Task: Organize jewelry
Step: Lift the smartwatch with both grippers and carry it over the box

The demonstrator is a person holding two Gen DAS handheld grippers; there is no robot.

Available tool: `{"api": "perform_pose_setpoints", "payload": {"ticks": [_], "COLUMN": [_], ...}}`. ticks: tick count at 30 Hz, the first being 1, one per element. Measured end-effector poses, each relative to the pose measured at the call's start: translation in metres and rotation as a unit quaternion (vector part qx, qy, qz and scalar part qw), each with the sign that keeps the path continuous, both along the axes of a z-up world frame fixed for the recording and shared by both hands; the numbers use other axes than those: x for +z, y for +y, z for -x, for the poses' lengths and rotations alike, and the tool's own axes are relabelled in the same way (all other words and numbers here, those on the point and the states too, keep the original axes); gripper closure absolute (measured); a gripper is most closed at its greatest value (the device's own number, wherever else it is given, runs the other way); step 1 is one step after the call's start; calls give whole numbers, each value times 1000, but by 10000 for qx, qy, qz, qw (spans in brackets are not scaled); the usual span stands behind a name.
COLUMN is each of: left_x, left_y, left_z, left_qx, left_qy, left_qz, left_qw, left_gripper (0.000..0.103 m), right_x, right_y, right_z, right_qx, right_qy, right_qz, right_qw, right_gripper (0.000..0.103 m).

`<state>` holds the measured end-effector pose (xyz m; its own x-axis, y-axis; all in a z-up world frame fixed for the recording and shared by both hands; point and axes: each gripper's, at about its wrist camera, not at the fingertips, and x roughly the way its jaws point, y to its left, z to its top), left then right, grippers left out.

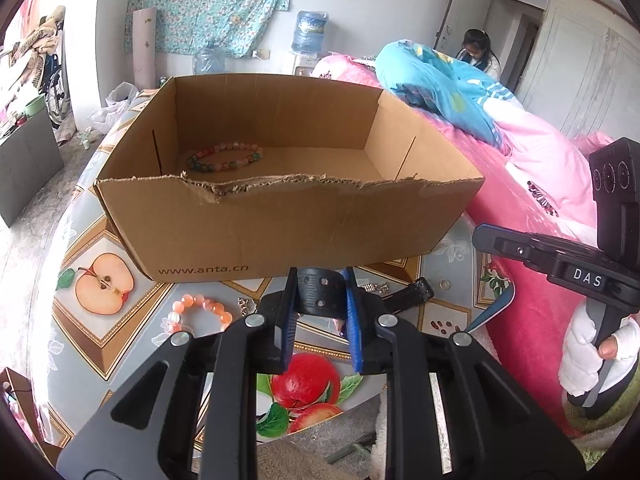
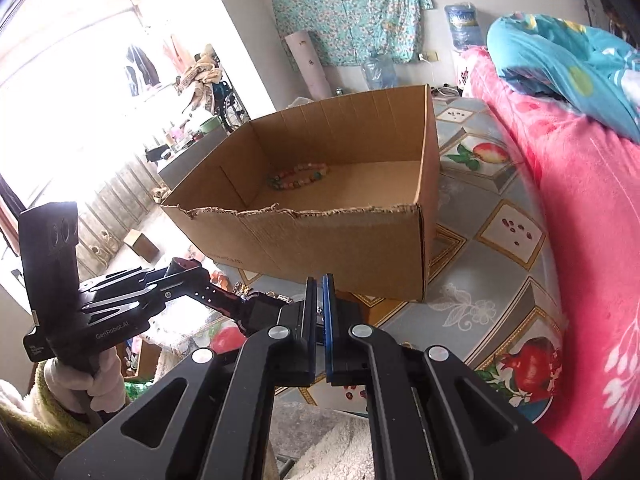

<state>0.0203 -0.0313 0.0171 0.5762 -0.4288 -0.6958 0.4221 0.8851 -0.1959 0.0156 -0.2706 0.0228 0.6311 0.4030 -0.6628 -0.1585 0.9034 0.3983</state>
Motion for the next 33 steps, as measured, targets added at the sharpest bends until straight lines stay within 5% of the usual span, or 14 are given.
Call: {"api": "perform_pose_setpoints", "payload": {"ticks": [3, 5, 7, 24, 27, 29, 33], "left_x": [-10, -17, -23, -41, -42, -41, -36], "left_y": [0, 2, 5, 1, 1, 1, 1], "left_z": [-3, -6, -9, -13, -13, -13, -10], "left_qx": [99, 168, 216, 321, 335, 340, 288], "left_qy": [120, 185, 263, 342, 354, 347, 249], "left_qz": [-155, -288, -387, -721, -710, -683, -613], "left_qw": [9998, 9993, 9987, 9963, 9963, 9965, 9974], "left_gripper": [83, 83, 83, 83, 83, 83, 83], "right_x": [-22, -38, -52, -71, -63, -59, -48], "right_y": [-3, -5, -7, 1, 9, 13, 22], "right_z": [-6, -11, -16, -19, -17, -17, -17], "right_qx": [-67, -145, -235, -208, -198, -184, -144], "right_qy": [482, 738, 913, 1063, 856, 757, 579], "right_qz": [-97, -130, -160, -1048, -818, -678, -459], "right_qw": [9988, 9971, 9954, 9886, 9928, 9947, 9972], "right_gripper": [95, 71, 66, 66, 76, 96, 96]}}
